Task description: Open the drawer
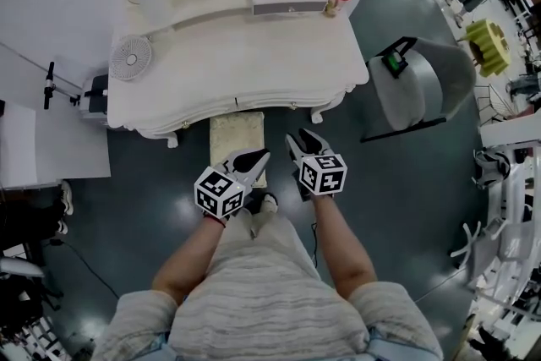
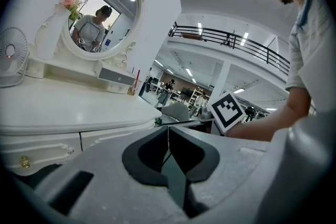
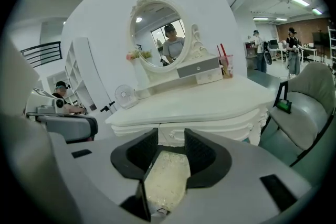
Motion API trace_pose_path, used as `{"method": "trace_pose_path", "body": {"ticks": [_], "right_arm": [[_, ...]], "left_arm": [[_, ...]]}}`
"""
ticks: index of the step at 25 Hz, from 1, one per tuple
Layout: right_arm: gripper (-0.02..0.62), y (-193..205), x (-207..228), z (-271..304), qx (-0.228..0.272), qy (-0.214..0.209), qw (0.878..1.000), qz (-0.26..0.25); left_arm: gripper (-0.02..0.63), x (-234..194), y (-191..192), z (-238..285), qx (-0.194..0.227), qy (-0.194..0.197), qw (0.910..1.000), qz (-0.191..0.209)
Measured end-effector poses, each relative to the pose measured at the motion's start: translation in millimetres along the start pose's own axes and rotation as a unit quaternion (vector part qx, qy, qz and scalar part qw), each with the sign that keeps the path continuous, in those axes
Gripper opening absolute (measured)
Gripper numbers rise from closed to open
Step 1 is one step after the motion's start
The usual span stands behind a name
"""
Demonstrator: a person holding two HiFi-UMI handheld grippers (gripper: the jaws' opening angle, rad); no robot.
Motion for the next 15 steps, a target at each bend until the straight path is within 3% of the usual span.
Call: {"method": "trace_pose_path", "body": {"ticks": [15], "right_arm": [[0.12,15,47,67,-0.061,0.056,0.996,-0.025]], "left_arm": [[0.015,-13,10,-3,-0.007,-0.007,0.9999,-0.013]]}}
Point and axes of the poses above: the fingertips, and each gripper's own axes: z forward along the fingers, x to its right, y out of its underside, the point moved 5 cm from there along -z, backward along the fingers, and after that the axes turned 6 degrees about y, right-handed, at the moved point
